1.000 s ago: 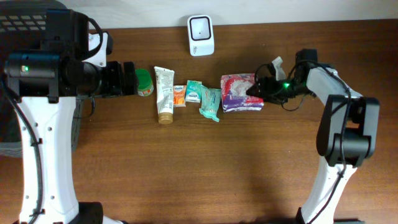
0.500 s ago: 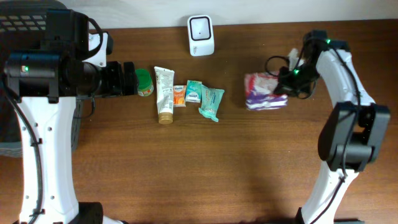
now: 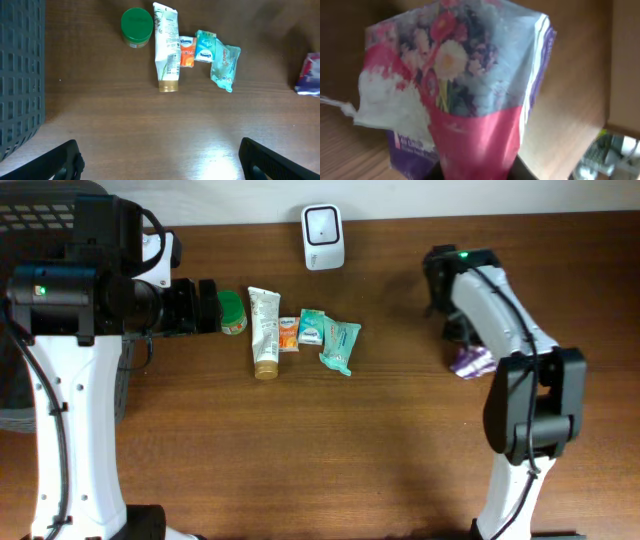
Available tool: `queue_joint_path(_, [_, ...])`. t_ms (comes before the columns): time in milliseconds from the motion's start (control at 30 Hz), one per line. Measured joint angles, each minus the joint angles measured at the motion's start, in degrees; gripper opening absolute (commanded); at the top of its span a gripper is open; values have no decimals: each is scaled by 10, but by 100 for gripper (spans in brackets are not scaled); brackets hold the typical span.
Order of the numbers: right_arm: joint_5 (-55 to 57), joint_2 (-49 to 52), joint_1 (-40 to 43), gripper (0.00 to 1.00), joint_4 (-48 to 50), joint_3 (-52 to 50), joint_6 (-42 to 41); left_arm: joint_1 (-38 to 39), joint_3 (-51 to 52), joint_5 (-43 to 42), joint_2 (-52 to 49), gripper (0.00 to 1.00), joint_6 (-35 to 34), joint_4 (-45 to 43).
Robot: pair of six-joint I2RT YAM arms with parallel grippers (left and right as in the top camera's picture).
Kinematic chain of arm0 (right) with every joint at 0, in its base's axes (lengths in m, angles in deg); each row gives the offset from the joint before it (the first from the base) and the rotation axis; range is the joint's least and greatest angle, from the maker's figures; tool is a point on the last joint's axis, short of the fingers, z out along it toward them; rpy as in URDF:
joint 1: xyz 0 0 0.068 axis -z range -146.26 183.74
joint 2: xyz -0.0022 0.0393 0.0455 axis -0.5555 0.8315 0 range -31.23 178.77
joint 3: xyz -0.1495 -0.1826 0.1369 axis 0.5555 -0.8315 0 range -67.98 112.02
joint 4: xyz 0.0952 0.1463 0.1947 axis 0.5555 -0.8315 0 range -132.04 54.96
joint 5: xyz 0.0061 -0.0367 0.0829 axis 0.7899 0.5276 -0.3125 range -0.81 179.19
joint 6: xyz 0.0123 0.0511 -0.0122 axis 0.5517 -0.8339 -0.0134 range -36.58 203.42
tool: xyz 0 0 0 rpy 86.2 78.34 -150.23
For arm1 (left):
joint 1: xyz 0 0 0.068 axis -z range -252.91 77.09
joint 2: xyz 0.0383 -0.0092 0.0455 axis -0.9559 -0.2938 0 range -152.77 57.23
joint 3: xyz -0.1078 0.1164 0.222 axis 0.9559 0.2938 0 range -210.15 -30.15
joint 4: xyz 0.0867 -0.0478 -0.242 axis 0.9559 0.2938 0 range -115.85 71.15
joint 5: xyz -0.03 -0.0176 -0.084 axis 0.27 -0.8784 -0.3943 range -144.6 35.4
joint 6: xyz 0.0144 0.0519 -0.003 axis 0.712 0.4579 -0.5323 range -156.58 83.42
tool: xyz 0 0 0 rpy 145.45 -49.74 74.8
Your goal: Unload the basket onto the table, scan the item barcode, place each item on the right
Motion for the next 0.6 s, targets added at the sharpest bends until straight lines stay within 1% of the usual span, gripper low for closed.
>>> queue_joint_path(33, [-4,0,-15,42,8,0,0,0,0,0,0,99,0,0])
queue_joint_path(67, [-13,0,-35,55,20,0,2,0,0,0,0,99,0,0])
queue_joint_path(100, [-30,0,-55,75,40,0,4,0,0,0,0,99,0,0])
queue_joint_path(133, [-43,0,-73,83,54,0,13,0,0,0,0,99,0,0])
queue_joint_path(233, [-89,0,-129,98,89,1,33,0,0,0,0,99,0,0])
queue_joint_path(333, [-131,3,-151,99,68,45,41,0,0,0,0,99,0,0])
queue_joint_path(467, [-158,4,-122,99,-8,158,42,0,0,0,0,99,0,0])
queue_joint_path(500, [-166,4,-101,99,-21,173,50,0,0,0,0,99,0,0])
queue_joint_path(533, [-196,4,-58,99,-27,178,82,0,0,0,0,99,0,0])
queue_joint_path(600, [-266,4,-1,99,-29,178,131,0,0,0,0,99,0,0])
